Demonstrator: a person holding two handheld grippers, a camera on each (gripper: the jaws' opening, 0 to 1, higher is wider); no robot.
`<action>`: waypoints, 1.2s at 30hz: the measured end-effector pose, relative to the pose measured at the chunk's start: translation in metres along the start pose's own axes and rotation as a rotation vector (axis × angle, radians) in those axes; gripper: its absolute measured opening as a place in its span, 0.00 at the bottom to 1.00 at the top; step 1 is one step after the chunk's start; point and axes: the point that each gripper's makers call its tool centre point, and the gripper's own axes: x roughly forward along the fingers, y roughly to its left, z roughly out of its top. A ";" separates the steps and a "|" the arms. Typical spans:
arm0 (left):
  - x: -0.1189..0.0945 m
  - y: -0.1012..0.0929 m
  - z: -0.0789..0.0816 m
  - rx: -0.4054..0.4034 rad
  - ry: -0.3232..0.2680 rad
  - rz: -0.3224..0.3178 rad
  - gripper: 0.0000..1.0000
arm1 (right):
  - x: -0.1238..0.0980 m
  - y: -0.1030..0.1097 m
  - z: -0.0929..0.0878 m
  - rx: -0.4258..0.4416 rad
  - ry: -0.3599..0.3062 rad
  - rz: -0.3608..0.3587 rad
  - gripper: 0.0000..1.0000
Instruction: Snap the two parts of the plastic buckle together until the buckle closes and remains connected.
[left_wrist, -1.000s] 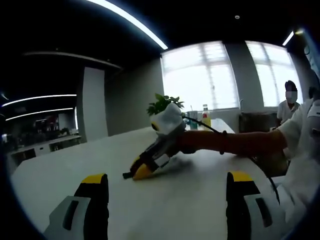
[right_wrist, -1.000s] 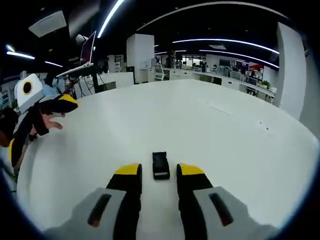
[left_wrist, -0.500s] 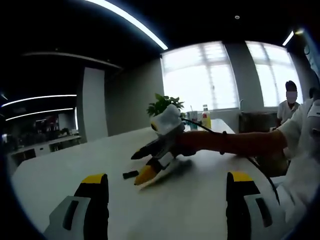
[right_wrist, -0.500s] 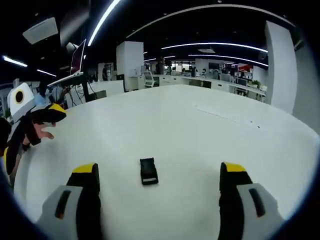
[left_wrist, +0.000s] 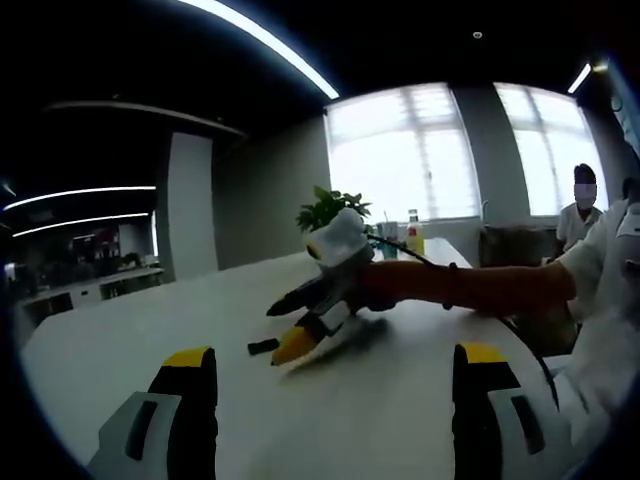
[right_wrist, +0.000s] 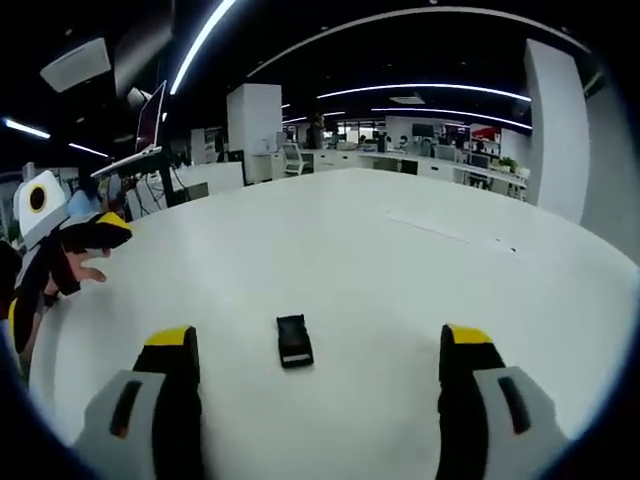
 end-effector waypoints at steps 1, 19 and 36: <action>0.000 0.001 0.000 -0.001 0.000 0.005 0.99 | -0.001 0.002 0.000 -0.001 -0.003 0.000 1.00; -0.010 0.019 0.009 -0.049 -0.033 0.103 0.99 | -0.031 0.003 0.021 -0.042 -0.054 -0.044 1.00; -0.028 0.019 0.013 -0.028 -0.053 0.150 0.99 | -0.067 0.013 0.039 -0.066 -0.167 -0.042 1.00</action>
